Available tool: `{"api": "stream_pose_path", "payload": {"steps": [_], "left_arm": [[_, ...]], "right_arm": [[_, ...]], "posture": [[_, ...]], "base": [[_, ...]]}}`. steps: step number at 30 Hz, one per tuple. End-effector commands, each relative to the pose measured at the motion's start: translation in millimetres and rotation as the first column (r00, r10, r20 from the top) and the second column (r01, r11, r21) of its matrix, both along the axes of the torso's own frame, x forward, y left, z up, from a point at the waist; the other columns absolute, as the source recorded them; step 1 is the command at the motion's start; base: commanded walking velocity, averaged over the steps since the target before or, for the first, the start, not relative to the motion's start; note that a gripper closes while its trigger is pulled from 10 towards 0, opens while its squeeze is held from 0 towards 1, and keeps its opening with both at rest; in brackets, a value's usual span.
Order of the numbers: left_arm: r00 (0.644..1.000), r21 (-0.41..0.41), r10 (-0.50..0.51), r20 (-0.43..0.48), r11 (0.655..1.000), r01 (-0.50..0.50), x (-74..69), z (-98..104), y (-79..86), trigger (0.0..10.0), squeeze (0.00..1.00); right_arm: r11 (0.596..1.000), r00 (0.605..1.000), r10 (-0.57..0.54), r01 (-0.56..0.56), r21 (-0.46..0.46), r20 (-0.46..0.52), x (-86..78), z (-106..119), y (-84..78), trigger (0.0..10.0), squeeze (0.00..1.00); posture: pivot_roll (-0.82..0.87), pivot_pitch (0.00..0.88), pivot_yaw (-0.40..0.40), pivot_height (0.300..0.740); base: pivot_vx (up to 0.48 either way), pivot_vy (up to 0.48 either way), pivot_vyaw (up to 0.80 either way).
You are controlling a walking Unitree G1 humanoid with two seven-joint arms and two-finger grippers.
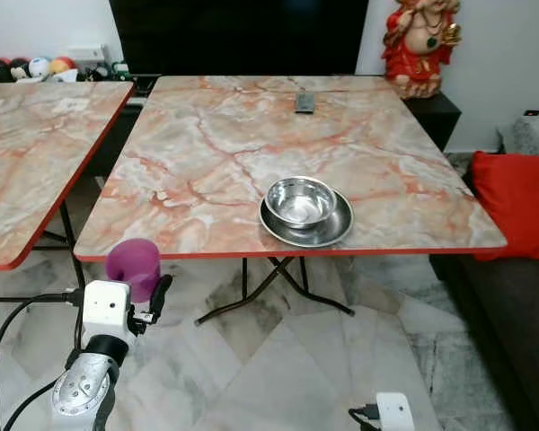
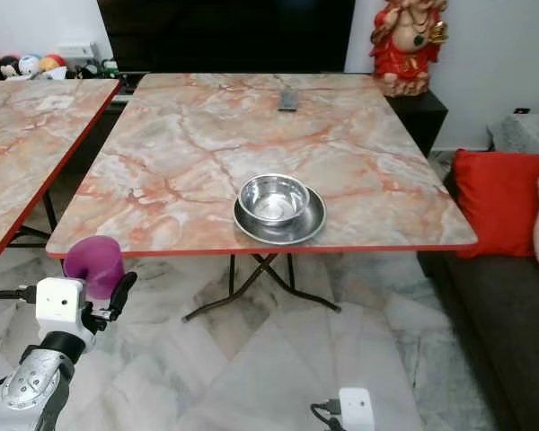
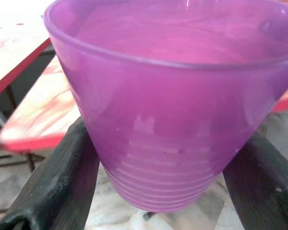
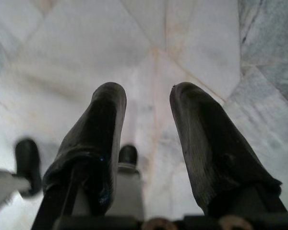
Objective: Setting the table
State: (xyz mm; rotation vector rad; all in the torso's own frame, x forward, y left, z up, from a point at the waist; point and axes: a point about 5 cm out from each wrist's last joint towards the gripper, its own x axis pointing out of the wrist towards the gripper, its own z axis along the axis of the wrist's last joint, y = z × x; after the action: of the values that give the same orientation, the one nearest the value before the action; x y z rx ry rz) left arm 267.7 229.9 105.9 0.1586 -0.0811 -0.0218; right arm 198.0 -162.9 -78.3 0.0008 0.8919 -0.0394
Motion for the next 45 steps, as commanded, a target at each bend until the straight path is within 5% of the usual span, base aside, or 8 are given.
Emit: {"api": "stream_pose_path", "payload": {"steps": [1, 25, 45], "left_arm": [[1.000, 0.014, -0.028, 0.014, 1.000, 0.027, 3.1, 4.3, -7.9, 10.0, 0.00], [1.000, 0.008, -0.004, 0.026, 1.000, 0.003, 7.1, 8.8, -3.8, 10.0, 0.00], [0.998, -0.012, 0.052, 0.041, 0.999, -0.051, 9.4, 15.7, 4.5, 10.0, 0.00]], "right_arm": [[1.000, 1.000, -0.020, 0.019, -0.017, -0.013, -4.3, -1.6, -8.8, 10.0, 0.00], [1.000, 1.000, -0.012, 0.012, -0.014, -0.015, -5.3, -2.2, -8.4, 10.0, 0.00], [1.000, 1.000, -0.006, 0.005, -0.013, -0.020, -4.0, -1.7, -8.5, 10.0, 0.00]], "posture": [[0.04, 0.076, -0.007, 0.740], [0.04, 0.061, -0.005, 0.740], [0.05, 0.078, -0.011, 0.740]], "base": [[0.379, 0.000, 0.00], [0.371, 0.000, 0.00], [0.000, -0.078, 0.00]]}}
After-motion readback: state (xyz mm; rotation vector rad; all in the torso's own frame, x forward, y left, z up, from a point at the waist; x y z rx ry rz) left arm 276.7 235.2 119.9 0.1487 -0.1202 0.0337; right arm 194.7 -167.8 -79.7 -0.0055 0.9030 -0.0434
